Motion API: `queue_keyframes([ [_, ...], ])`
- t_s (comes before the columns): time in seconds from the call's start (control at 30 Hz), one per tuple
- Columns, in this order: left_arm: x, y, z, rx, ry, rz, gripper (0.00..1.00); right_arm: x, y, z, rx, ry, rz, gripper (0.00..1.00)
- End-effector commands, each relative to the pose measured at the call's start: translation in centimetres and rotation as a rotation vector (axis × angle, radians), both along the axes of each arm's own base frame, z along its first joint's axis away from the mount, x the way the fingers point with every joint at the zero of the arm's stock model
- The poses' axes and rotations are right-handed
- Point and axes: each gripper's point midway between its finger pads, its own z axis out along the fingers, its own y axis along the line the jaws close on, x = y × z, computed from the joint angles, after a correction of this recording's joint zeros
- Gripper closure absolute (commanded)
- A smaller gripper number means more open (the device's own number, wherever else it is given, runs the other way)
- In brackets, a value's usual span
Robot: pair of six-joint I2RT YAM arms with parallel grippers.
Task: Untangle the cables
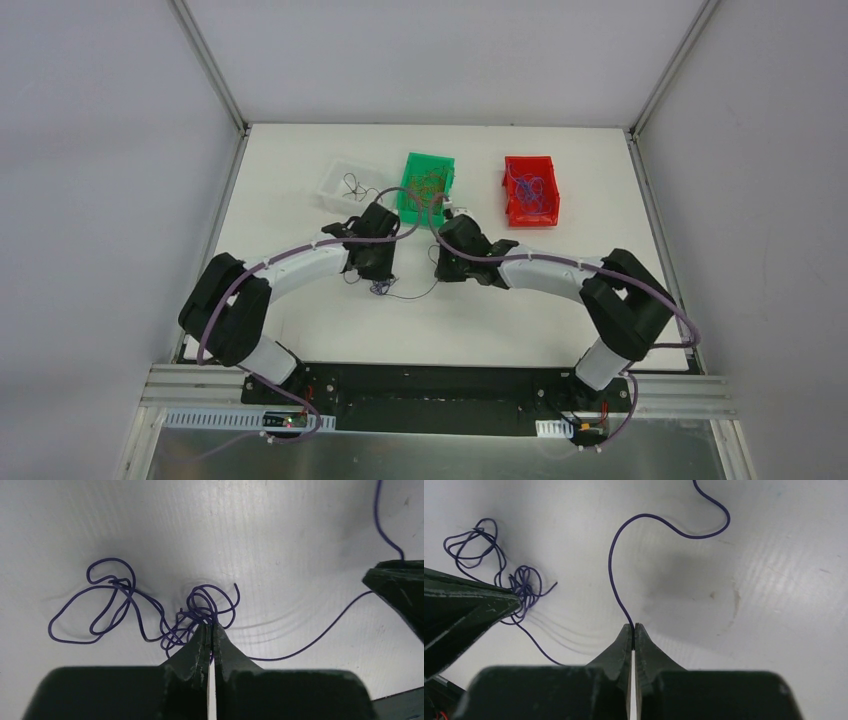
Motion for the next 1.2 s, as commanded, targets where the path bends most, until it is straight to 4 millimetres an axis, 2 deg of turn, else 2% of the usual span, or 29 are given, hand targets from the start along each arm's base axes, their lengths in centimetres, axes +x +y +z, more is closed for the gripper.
queue_keyframes([
  [0.0, 0.8, 0.7, 1.1, 0.006, -0.046, 0.118, 1.00, 0.3, -2.2, 2.2, 0.062, -0.023, -0.096, 1.00],
  [0.1, 1.7, 1.8, 3.4, -0.031, -0.135, 0.187, 1.00, -0.5, -5.1, 1.3, 0.039, -0.001, -0.155, 1.00],
  [0.23, 3.0, 3.6, 7.2, -0.173, -0.211, 0.307, 1.00, -1.6, -8.7, 0.5, 0.004, 0.008, -0.227, 1.00],
  [0.37, 3.6, 6.6, 10.1, -0.287, -0.273, 0.464, 1.00, -2.4, -12.0, 0.0, -0.047, 0.022, -0.311, 1.00],
  [0.5, 3.6, 9.8, 12.8, -0.327, -0.370, 0.586, 1.00, -2.4, -16.6, -0.2, -0.109, 0.038, -0.497, 1.00],
  [0.6, 3.6, 12.2, 13.6, -0.312, -0.398, 0.687, 1.00, -1.9, -20.2, -0.1, -0.092, 0.044, -0.672, 1.00],
  [0.73, 3.5, 14.9, 13.9, -0.276, -0.417, 0.796, 1.00, -1.4, -22.9, 1.2, -0.032, -0.001, -0.803, 1.00],
  [0.8, 3.5, 15.4, 14.0, -0.272, -0.422, 0.812, 1.00, -1.2, -23.5, 2.0, -0.016, -0.026, -0.804, 1.00],
  [1.0, 3.8, 15.0, 13.2, -0.265, -0.385, 0.795, 1.00, -1.1, -24.9, 3.4, -0.062, -0.047, -0.821, 1.00],
  [1.07, 4.0, 14.1, 13.2, -0.293, -0.363, 0.755, 1.00, -1.0, -24.7, 3.5, -0.050, -0.043, -0.802, 1.00],
  [1.17, 4.6, 11.5, 13.8, -0.365, -0.321, 0.616, 1.00, -0.8, -22.7, 3.9, 0.008, -0.016, -0.701, 1.00],
])
